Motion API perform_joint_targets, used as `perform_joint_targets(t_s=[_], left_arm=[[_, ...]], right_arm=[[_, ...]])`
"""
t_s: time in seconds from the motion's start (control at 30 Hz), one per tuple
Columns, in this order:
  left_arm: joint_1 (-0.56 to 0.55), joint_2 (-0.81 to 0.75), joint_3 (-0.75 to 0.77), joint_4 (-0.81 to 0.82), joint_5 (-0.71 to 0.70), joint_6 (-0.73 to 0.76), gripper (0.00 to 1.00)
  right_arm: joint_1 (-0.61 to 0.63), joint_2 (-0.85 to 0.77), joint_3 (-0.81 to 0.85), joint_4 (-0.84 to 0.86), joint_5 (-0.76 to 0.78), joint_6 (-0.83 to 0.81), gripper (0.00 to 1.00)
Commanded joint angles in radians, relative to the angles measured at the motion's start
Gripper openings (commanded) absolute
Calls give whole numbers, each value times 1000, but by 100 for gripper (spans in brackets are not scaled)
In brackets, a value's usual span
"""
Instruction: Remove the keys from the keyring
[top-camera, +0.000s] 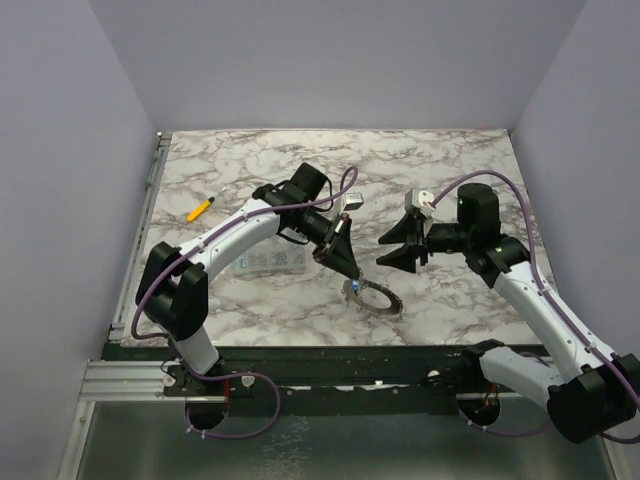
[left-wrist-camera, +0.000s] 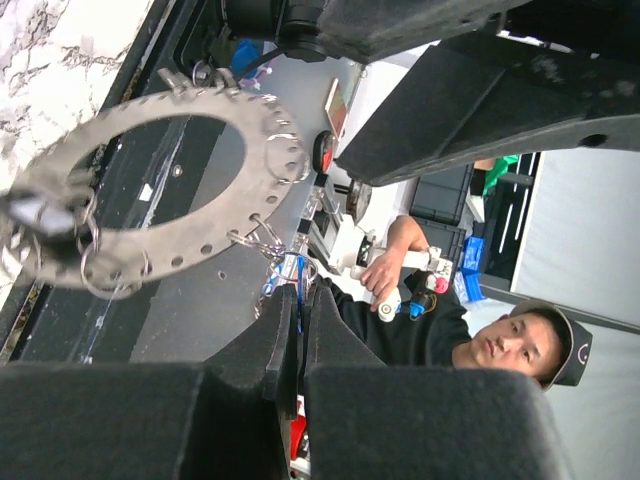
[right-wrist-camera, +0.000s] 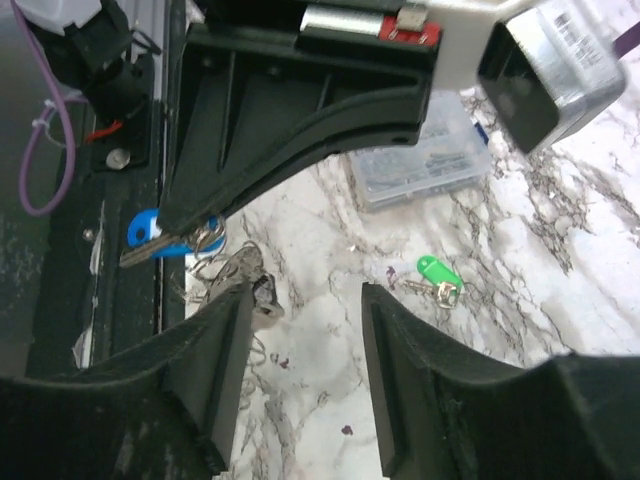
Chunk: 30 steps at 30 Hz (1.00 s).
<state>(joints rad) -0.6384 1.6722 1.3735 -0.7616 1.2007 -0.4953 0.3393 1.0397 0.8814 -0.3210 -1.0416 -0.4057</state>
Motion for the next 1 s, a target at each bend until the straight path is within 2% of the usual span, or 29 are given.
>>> perform_joint_targets(t_s=[0.0, 0.07, 0.2, 0.37, 0.57, 0.77, 0.8, 0.87, 0.97], left_arm=[[15, 8, 33, 32, 62, -16, 0], [14, 10, 36, 36, 55, -16, 0], [17, 20, 20, 53, 45, -31, 0], [31, 22, 13, 69, 36, -53, 0], [66, 36, 23, 103, 41, -115, 0], [75, 38, 35, 108, 44, -118, 0], [76, 38, 39, 108, 45, -114, 0], [77, 38, 46, 108, 54, -113, 0], [80, 42, 55, 108, 55, -112, 0]], right_arm=[[6, -26, -67, 19, -22, 49, 62], [7, -22, -93, 69, -35, 78, 72], [34, 15, -74, 99, 13, 118, 85], [64, 38, -26, 81, 36, 133, 87], [82, 60, -51, 172, 216, 198, 92], [82, 77, -78, 261, 218, 196, 95], [83, 84, -82, 284, 214, 196, 94], [82, 90, -90, 311, 190, 195, 83], [83, 91, -96, 350, 142, 171, 54]])
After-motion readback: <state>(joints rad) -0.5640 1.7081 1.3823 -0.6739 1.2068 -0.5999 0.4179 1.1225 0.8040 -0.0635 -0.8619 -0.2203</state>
